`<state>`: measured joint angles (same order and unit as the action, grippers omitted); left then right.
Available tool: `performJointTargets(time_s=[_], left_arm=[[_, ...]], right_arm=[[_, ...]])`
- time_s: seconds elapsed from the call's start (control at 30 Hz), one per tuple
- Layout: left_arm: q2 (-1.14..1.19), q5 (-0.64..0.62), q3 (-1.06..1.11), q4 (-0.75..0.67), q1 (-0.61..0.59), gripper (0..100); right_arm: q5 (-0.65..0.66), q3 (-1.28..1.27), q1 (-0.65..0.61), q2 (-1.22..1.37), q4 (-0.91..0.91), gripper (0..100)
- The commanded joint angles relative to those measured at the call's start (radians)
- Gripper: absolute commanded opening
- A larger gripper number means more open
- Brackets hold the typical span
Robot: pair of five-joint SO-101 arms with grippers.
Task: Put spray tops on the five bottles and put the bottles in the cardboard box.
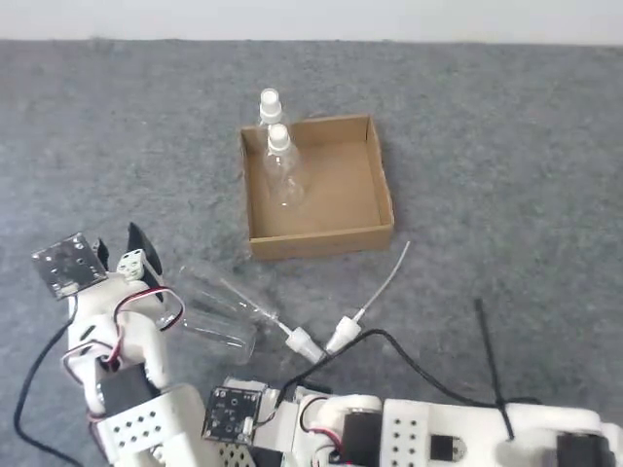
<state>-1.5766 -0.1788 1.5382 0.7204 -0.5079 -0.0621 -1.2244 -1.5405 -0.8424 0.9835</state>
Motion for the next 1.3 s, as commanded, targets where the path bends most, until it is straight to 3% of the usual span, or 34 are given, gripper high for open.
performJointTargets(time_s=[0.0, 0.4, 0.73, 1.27], left_arm=[[-0.014, -0.015, -0.004, -0.031, -0.005, 16], [-0.014, -0.012, -0.004, -0.031, -0.003, 16], [-0.014, -0.012, -0.004, -0.031, -0.003, 16], [-0.014, -0.012, -0.004, -0.031, -0.003, 16]], right_arm=[[-0.005, 0.015, 0.021, 0.028, -0.019, 30.3], [0.000, 0.005, 0.116, 0.038, -0.004, 29.2], [0.098, 0.008, 0.180, 0.028, -0.002, 0.6], [0.091, 0.054, 0.407, 0.027, -0.001, 1.3]])
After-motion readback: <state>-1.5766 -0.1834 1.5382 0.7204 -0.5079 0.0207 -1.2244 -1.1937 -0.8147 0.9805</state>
